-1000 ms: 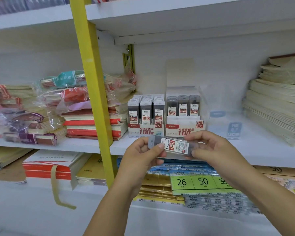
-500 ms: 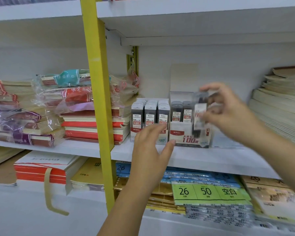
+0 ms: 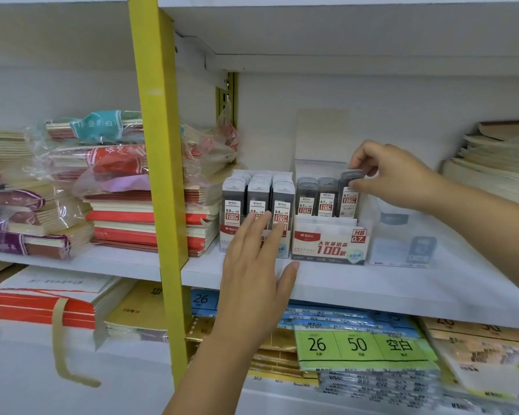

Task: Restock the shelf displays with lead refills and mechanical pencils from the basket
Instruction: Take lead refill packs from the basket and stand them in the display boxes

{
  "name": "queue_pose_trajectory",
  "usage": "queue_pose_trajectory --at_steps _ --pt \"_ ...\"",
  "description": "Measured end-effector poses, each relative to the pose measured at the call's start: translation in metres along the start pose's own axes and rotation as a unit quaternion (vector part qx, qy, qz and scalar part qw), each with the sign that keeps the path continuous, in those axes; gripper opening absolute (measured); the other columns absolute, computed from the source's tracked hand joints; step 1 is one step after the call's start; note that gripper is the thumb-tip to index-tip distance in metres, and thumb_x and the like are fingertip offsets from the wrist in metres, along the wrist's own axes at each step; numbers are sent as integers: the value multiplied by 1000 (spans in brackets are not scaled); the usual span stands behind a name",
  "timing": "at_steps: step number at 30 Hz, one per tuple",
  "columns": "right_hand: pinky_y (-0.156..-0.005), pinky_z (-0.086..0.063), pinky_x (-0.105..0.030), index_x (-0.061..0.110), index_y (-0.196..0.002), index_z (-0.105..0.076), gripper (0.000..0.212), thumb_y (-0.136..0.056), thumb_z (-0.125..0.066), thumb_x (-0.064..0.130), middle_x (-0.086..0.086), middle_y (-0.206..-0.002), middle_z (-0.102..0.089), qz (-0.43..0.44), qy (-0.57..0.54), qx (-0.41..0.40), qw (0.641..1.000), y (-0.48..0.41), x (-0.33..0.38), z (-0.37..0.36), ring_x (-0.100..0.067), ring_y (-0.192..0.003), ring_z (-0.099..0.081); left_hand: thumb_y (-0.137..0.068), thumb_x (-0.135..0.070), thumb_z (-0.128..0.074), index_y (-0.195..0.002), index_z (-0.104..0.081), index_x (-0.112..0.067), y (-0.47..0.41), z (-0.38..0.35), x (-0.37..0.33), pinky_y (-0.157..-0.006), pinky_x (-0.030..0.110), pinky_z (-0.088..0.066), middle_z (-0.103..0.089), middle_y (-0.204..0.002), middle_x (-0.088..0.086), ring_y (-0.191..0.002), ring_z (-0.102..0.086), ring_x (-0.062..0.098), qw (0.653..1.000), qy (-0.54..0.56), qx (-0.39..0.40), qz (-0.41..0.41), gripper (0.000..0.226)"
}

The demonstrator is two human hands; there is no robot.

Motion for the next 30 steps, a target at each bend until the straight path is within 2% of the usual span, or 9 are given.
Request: queue_pose_trajectory --at_steps 3,6,10,12,16,18,21,25,30 --pt "-76 -45 -34 30 -83 -57 21 -80 -75 22 1 -89 -66 -31 -19 -7 999 -4 -7 0 -21 -88 -56 -100 -46 -49 -156 -28 -31 1 0 1 -120 26 0 -12 -166 -13 -152 5 3 1000 3 -2 1 62" --pt "-85 -35 -34 30 -88 -67 7 -85 -68 37 -1 -96 -58 -36 80 -12 996 -7 -8 -1 -23 -103 -39 -100 -46 -49 -156 -29 -30 2 0 2 -119 24 1 -11 -167 -14 -152 7 1 1000 10 3 -4 61" --pt "-95 -34 -37 28 -112 -69 23 -95 -56 35 -6 -111 -59 -43 113 -9 993 -1 -1 4 -29 -115 -37 -100 -45 -49 -156 -29 -31 5 1 1 -119 21 5 -6 -167 -15 -151 12 -1 1000 5 11 -22 61" --pt "-87 -31 -29 27 -117 -67 25 -96 -54 29 -1 -107 -61 -8 87 -65 994 16 10 12 -20 -108 -41 -101 -42 -51 -155 -33 -29 12 5 -3 -120 22 3 -10 -167 -13 -152 8 1 999 13 7 -28 58" --pt "-69 -36 -8 30 -104 -68 18 -94 -57 20 16 -87 -62 61 -101 -117 986 99 43 14 -1 -78 -54 -96 -34 -53 -135 -58 -21 43 14 -20 -116 28 -27 -49 -147 -4 -140 -34 13 998 54 -22 -38 41" --pt "-66 -43 -9 36 -98 -67 15 -92 -58 26 12 -82 -66 54 -199 -43 978 148 49 -4 -4 -74 -59 -94 -28 -54 -126 -64 -17 68 13 -27 -105 28 -37 -60 -131 0 -124 -47 15 995 44 20 -86 35" --pt "-61 -46 -15 37 -91 -67 15 -90 -63 23 7 -77 -67 -20 -240 121 963 213 33 -61 -6 -67 -60 -96 -22 -58 -128 -63 -15 125 -7 -18 -102 30 -38 -61 -129 3 -121 -50 19 973 22 185 -135 33" --pt "-69 -43 -15 32 -105 -63 16 -95 -58 21 5 -102 -63 -179 -217 354 892 312 -13 -171 -13 -89 -60 -102 -35 -52 -146 -46 -23 223 -52 32 -109 28 -34 -44 -150 -3 -136 -41 18 913 0 408 -12 46" --pt "-92 -43 -28 6 -127 -57 37 -95 -58 25 -13 -131 -57 -304 -161 469 813 422 -52 -276 -26 -115 -56 -98 -33 -61 -143 -51 -19 323 -108 69 -106 28 -38 -52 -142 4 -128 -52 20 841 34 481 245 48"
Point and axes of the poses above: each hand's wrist, its own y-axis away from the middle knuckle, its own z-axis out of the back of the hand, x = y × z, the point moved 2 cm from there along -y, towards the middle knuckle
